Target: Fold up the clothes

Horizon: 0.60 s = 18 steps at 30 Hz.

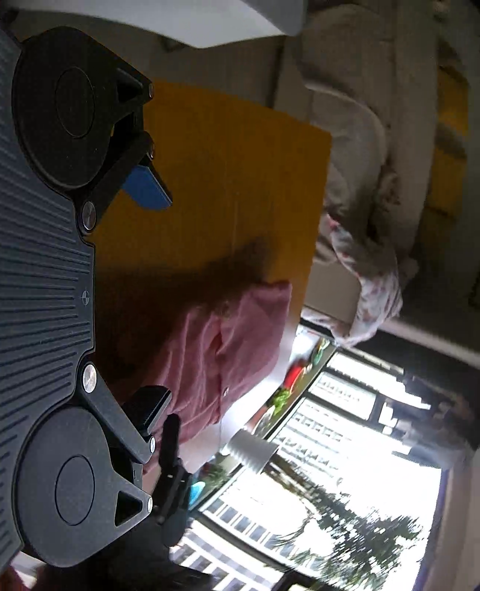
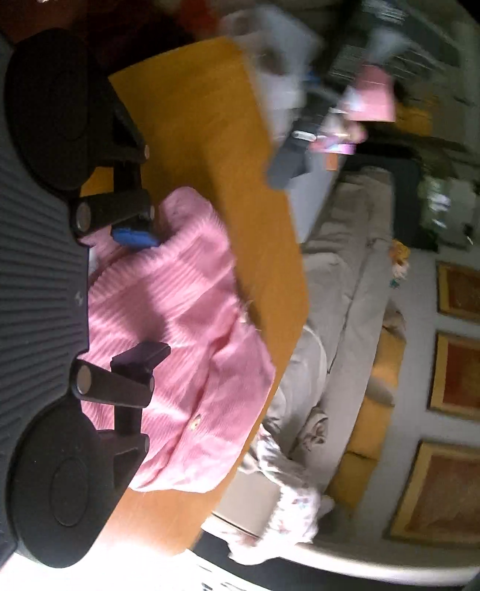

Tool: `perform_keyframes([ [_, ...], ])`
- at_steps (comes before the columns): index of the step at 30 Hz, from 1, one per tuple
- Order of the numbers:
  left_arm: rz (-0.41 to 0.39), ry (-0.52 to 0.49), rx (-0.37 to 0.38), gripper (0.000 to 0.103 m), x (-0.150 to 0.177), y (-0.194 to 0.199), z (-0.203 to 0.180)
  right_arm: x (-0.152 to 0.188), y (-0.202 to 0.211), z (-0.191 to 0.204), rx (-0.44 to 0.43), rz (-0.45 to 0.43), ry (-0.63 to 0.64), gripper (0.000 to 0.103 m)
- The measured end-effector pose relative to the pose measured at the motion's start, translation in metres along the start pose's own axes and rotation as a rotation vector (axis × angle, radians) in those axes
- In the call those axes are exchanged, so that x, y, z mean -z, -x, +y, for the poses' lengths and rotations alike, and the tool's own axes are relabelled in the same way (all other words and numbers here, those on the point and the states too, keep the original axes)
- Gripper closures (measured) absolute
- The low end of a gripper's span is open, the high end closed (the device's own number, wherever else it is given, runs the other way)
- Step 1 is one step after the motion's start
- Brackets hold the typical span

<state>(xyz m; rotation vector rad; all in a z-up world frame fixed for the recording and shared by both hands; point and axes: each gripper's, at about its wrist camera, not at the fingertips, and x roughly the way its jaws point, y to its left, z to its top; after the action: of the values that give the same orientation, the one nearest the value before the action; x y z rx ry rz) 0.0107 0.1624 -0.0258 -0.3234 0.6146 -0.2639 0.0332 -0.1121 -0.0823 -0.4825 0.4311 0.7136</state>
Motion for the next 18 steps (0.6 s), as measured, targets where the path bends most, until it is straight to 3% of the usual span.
perform_keyframes([
  [1, 0.000, 0.012, 0.005, 0.000, 0.000, 0.000, 0.001, 0.000, 0.000, 0.001, 0.003, -0.002, 0.016, 0.056],
  [2, -0.001, 0.021, 0.011, 0.000, 0.001, 0.000, 0.001, -0.004, 0.000, -0.002, 0.004, -0.006, 0.008, 0.076],
  [3, -0.003, 0.023, 0.018, 0.000, 0.001, 0.000, 0.002, -0.011, 0.005, -0.009, 0.008, -0.023, -0.015, 0.083],
  [5, -0.007, 0.019, 0.024, 0.000, 0.002, 0.002, 0.002, -0.027, 0.021, -0.018, 0.050, -0.077, -0.015, 0.090],
  [7, -0.010, 0.024, 0.016, 0.000, 0.002, 0.004, 0.006, -0.034, 0.037, -0.013, 0.067, -0.091, 0.087, 0.091],
  [12, -0.018, 0.058, 0.015, 0.000, 0.002, 0.004, 0.013, -0.007, 0.033, 0.022, -0.004, 0.051, 0.198, 0.090],
  [15, -0.016, 0.032, 0.034, 0.000, 0.001, 0.004, 0.006, 0.001, 0.028, 0.032, -0.053, 0.046, 0.137, 0.062],
  [16, -0.012, 0.014, 0.035, 0.000, 0.000, 0.003, 0.002, -0.003, 0.031, 0.030, -0.095, 0.036, 0.095, 0.057],
  [18, -0.010, -0.025, 0.031, 0.000, -0.004, 0.003, -0.004, -0.013, 0.042, 0.020, -0.186, 0.012, 0.026, 0.056],
])
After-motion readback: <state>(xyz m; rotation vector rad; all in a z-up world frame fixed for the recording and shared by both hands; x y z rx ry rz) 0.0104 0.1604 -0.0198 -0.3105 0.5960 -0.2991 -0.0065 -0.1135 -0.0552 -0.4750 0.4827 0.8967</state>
